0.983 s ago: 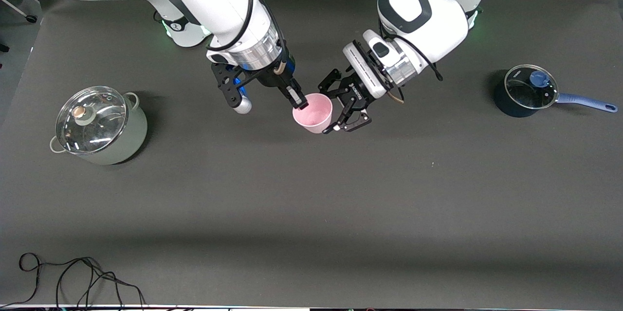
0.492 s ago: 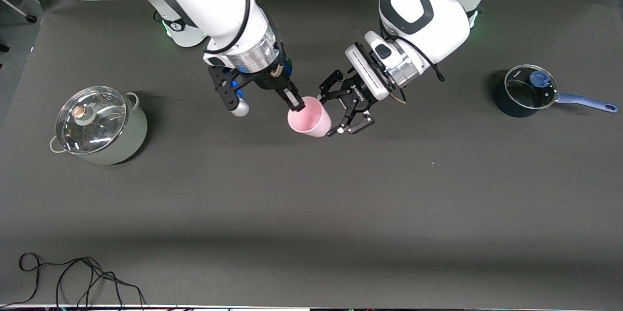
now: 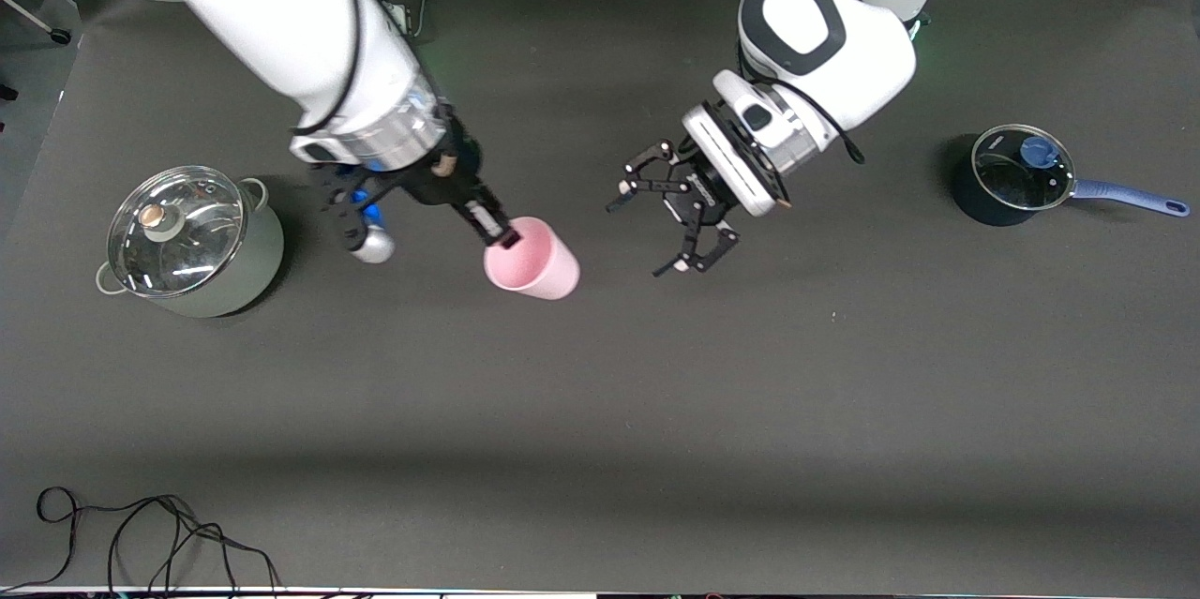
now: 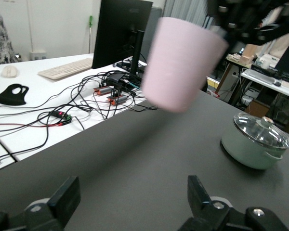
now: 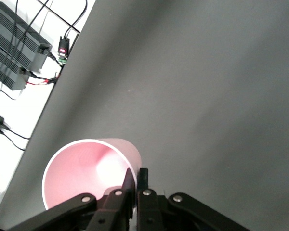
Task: Transfer pink cup from left to right arm
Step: 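Carry the cup with the right gripper while the left gripper withdraws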
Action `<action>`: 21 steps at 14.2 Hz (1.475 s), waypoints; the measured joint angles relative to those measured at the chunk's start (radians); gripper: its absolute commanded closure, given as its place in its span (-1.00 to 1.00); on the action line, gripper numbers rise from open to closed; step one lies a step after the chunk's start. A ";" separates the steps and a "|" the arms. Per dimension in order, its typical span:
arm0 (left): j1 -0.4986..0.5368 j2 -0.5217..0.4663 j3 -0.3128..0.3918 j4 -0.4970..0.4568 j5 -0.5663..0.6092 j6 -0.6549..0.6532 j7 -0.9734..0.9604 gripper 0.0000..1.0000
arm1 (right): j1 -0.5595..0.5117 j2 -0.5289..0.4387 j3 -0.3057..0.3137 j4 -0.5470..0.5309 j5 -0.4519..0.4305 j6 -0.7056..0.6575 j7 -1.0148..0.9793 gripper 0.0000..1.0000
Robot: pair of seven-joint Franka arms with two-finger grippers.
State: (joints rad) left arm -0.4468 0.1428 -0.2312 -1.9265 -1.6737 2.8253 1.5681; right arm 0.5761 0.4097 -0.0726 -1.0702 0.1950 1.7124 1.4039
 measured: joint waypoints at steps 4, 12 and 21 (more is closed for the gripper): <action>0.145 0.020 0.007 -0.011 0.051 -0.209 -0.078 -0.98 | -0.113 -0.045 -0.002 0.000 0.001 -0.133 -0.250 1.00; 0.494 0.006 0.014 0.040 0.727 -0.946 -0.569 -0.98 | -0.291 -0.070 -0.088 -0.094 0.001 -0.259 -0.809 1.00; 0.618 -0.003 -0.005 0.272 1.412 -1.323 -1.016 -0.99 | -0.295 -0.069 -0.279 -0.424 0.001 -0.010 -1.182 1.00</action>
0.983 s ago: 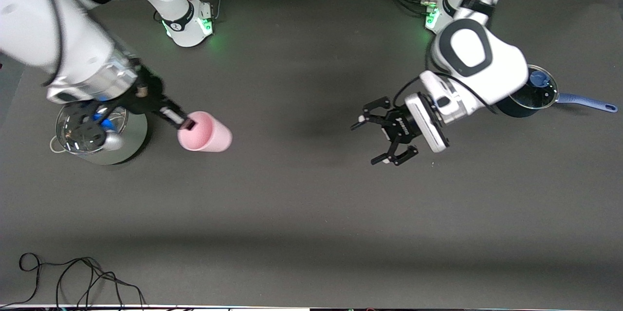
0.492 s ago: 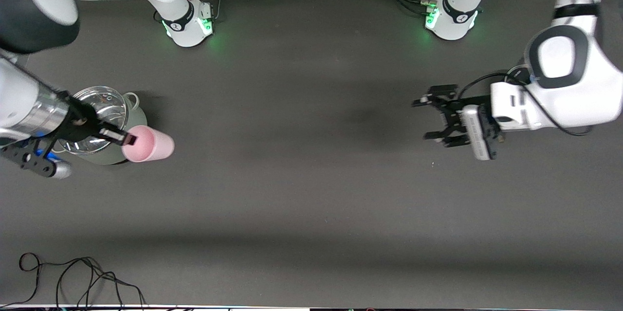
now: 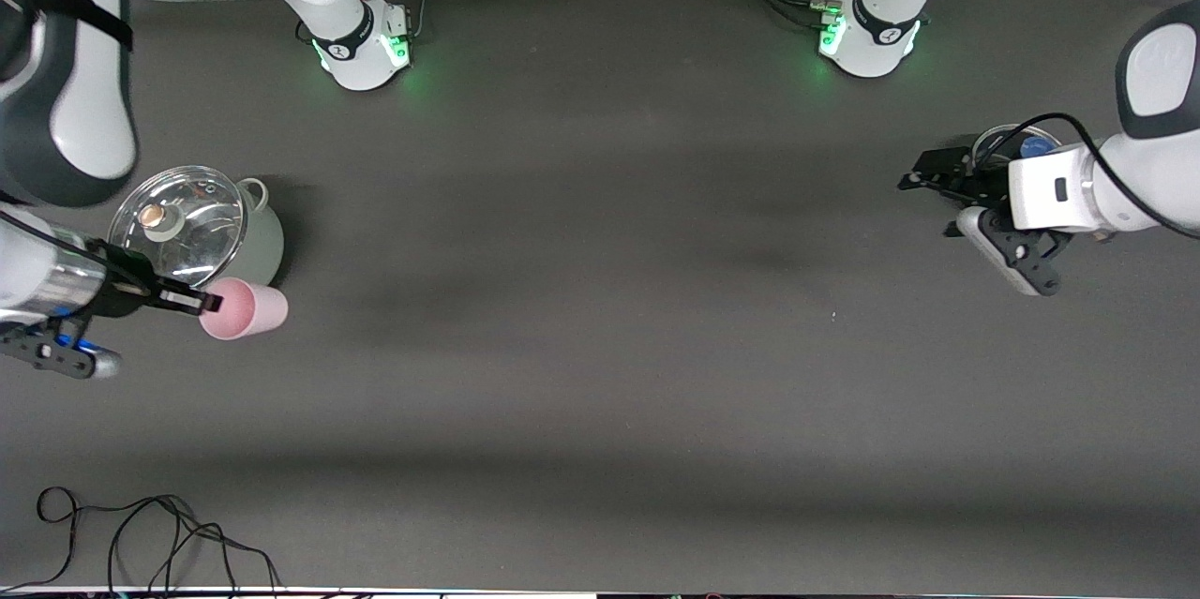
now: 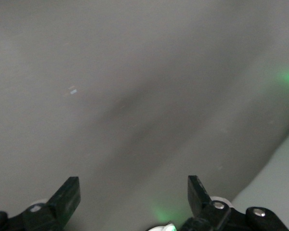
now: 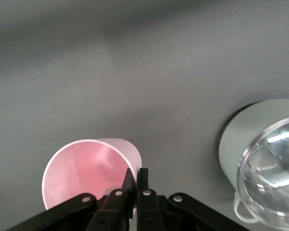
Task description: Transfer pink cup from left to right arm
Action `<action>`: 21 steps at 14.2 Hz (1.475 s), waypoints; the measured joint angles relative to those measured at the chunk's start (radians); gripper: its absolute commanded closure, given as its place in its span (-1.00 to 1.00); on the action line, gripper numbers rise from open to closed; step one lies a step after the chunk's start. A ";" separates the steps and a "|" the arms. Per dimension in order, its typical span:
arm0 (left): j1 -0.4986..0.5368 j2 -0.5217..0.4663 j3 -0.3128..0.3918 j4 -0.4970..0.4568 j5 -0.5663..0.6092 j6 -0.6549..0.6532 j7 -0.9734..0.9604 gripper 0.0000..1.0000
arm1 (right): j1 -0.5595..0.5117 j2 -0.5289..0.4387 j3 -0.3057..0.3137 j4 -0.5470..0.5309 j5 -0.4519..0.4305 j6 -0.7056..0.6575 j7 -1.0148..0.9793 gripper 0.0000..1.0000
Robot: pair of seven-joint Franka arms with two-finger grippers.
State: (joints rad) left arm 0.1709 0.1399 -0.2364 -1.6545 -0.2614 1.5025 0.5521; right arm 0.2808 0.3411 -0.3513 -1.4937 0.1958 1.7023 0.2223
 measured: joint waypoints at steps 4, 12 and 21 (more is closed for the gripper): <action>0.001 -0.008 0.003 0.072 0.184 -0.038 -0.163 -0.99 | 0.023 0.001 0.001 -0.166 0.000 0.197 0.000 1.00; 0.009 -0.019 0.007 0.114 0.319 -0.023 -0.489 -0.99 | 0.066 0.040 0.011 -0.414 0.000 0.547 0.000 1.00; -0.100 -0.046 0.082 0.093 0.289 0.044 -0.540 -0.99 | 0.083 0.074 0.029 -0.467 0.001 0.652 0.000 0.46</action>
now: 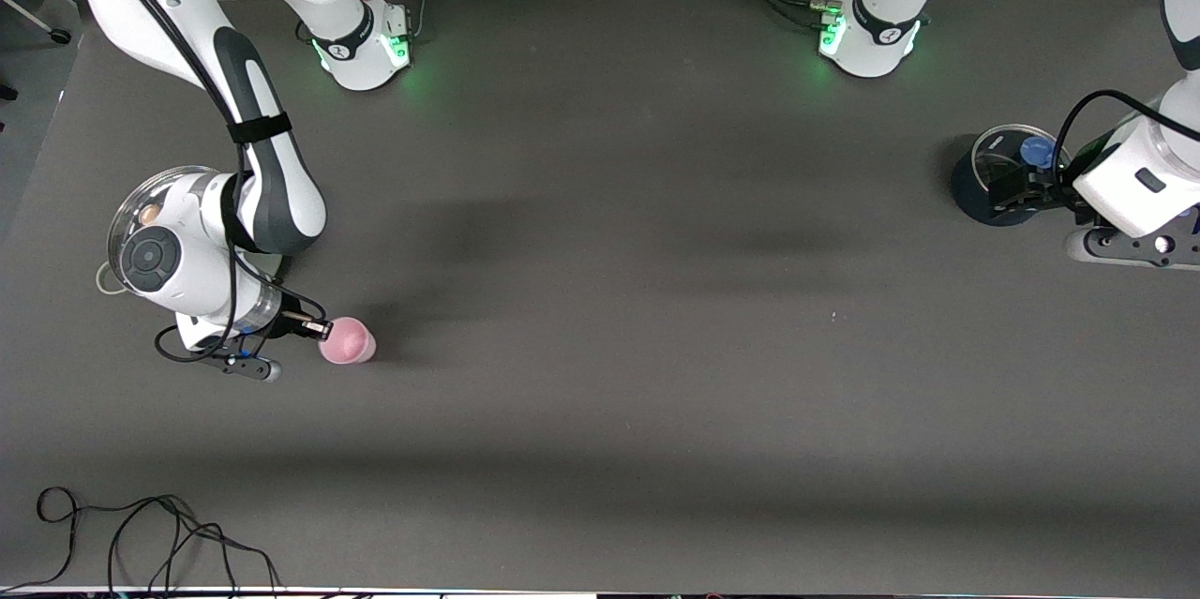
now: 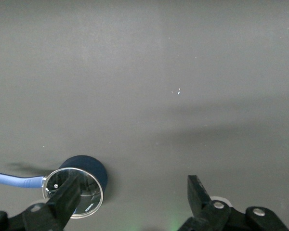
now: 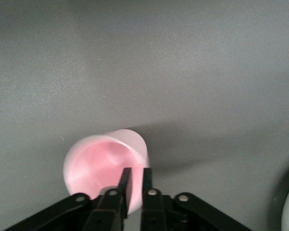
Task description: Transfer pink cup from left to right arm
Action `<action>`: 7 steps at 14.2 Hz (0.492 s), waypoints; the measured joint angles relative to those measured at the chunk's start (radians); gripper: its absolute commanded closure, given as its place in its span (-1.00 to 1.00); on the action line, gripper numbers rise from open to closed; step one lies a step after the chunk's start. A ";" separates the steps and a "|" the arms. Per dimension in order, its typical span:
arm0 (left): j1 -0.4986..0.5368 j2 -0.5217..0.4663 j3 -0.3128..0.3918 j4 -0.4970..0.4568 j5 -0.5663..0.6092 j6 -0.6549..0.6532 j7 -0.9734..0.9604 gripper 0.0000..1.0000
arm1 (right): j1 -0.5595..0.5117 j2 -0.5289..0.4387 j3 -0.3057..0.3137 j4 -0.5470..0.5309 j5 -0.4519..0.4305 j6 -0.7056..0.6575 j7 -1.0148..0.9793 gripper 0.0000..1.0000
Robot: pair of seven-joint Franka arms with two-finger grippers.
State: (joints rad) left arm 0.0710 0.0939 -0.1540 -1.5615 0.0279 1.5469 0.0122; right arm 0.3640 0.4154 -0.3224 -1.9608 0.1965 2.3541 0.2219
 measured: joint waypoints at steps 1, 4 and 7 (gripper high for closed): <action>-0.058 0.000 0.060 0.000 -0.006 0.001 0.000 -0.99 | 0.000 0.000 0.000 0.000 0.000 0.000 0.000 0.46; -0.165 0.000 0.168 0.000 -0.016 0.003 0.000 -0.99 | 0.000 -0.001 0.000 0.000 0.000 0.001 -0.006 0.46; -0.183 0.000 0.191 0.000 -0.021 0.003 0.000 -0.99 | 0.000 -0.016 -0.002 0.003 0.000 0.000 -0.017 -0.99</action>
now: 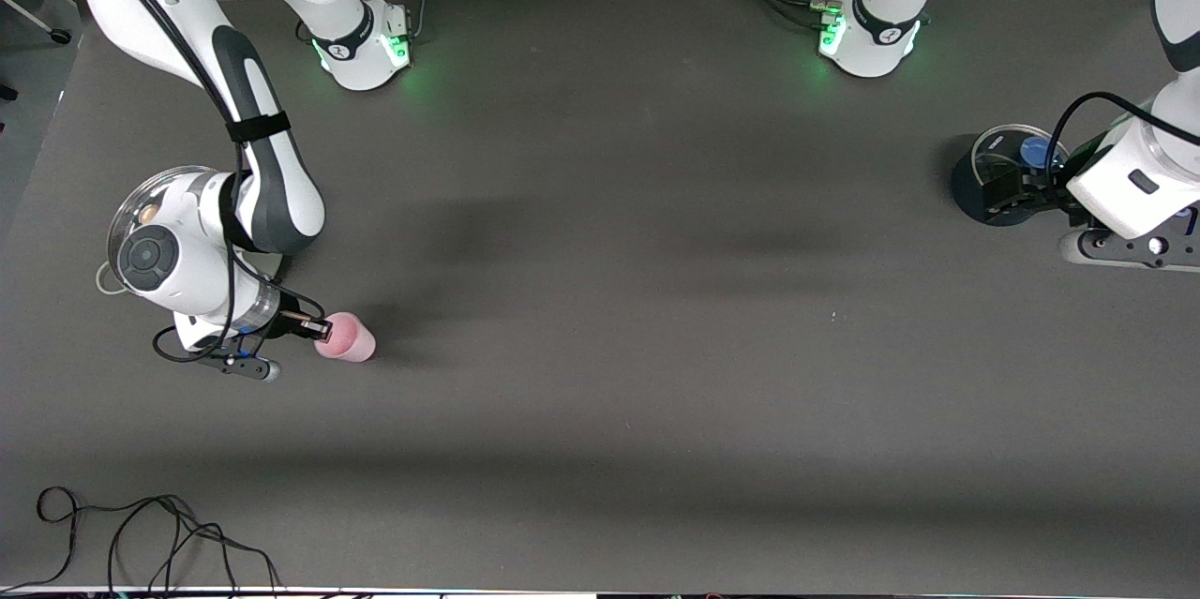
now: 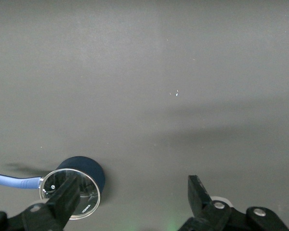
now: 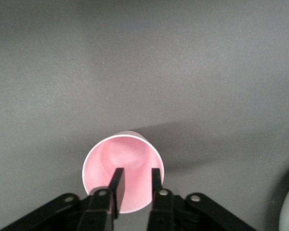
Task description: Transfer pink cup from left to right arm
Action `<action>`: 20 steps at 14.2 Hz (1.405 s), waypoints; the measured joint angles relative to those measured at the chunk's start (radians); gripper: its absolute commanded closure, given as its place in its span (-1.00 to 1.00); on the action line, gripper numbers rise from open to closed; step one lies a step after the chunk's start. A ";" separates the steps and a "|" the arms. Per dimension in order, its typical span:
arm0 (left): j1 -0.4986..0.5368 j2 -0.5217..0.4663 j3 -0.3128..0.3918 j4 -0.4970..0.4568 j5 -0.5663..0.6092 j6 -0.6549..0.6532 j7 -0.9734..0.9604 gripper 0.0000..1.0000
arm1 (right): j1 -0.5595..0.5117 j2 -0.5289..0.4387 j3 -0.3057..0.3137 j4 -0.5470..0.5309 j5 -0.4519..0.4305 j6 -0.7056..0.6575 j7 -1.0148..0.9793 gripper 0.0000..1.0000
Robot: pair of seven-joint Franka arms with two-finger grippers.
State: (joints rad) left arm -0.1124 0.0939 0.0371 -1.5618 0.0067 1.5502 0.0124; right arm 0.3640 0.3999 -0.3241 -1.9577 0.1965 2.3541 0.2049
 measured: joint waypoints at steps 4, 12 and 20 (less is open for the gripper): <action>-0.004 0.000 0.015 -0.001 -0.009 0.000 0.006 -0.99 | 0.000 -0.075 -0.003 0.021 0.000 -0.015 -0.005 -1.00; 0.007 0.000 0.033 -0.002 -0.035 0.000 0.040 -0.99 | -0.001 -0.246 -0.035 0.201 -0.124 -0.429 -0.012 -1.00; 0.010 0.000 0.033 -0.003 -0.035 0.002 0.041 -0.99 | -0.005 -0.337 -0.064 0.417 -0.143 -0.783 -0.012 -1.00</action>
State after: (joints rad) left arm -0.1028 0.0943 0.0701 -1.5650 -0.0284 1.5523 0.0537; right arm 0.3593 0.0627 -0.3876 -1.5411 0.0539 1.5708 0.1926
